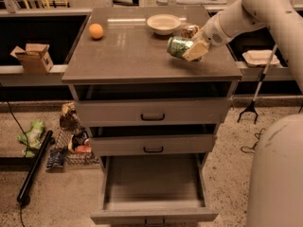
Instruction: Pick green can from bottom drawer and place on counter
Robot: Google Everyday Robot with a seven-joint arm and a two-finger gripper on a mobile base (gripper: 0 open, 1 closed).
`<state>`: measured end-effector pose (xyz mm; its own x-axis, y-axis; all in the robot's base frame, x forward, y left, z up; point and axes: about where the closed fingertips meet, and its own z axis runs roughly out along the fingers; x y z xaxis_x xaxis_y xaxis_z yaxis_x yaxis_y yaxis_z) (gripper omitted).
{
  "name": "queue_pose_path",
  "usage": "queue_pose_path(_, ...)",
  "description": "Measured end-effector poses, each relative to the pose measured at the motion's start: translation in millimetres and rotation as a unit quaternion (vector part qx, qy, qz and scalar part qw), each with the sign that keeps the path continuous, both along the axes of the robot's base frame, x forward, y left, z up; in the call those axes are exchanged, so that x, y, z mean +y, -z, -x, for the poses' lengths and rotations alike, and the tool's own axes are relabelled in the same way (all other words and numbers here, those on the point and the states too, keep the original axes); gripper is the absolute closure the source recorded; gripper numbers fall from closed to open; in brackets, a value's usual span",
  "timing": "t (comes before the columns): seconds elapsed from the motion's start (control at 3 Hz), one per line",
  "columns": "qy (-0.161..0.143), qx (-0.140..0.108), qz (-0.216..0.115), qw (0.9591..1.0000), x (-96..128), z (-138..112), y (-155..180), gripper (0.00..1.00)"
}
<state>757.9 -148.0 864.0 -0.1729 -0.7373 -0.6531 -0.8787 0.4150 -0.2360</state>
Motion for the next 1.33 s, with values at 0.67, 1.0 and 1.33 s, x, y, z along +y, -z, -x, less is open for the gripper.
queue_pose_path(0.67, -0.006, 0.023, 0.010, 0.9997, 9.7, -7.2, 6.8, 0.36)
queue_pose_path(1.0, -0.011, 0.026, 0.012, 0.9995, 13.1, -9.9, 7.4, 0.13)
queue_pose_path(1.33, -0.014, 0.027, 0.013, 0.9994, 13.7, -11.8, 7.4, 0.00)
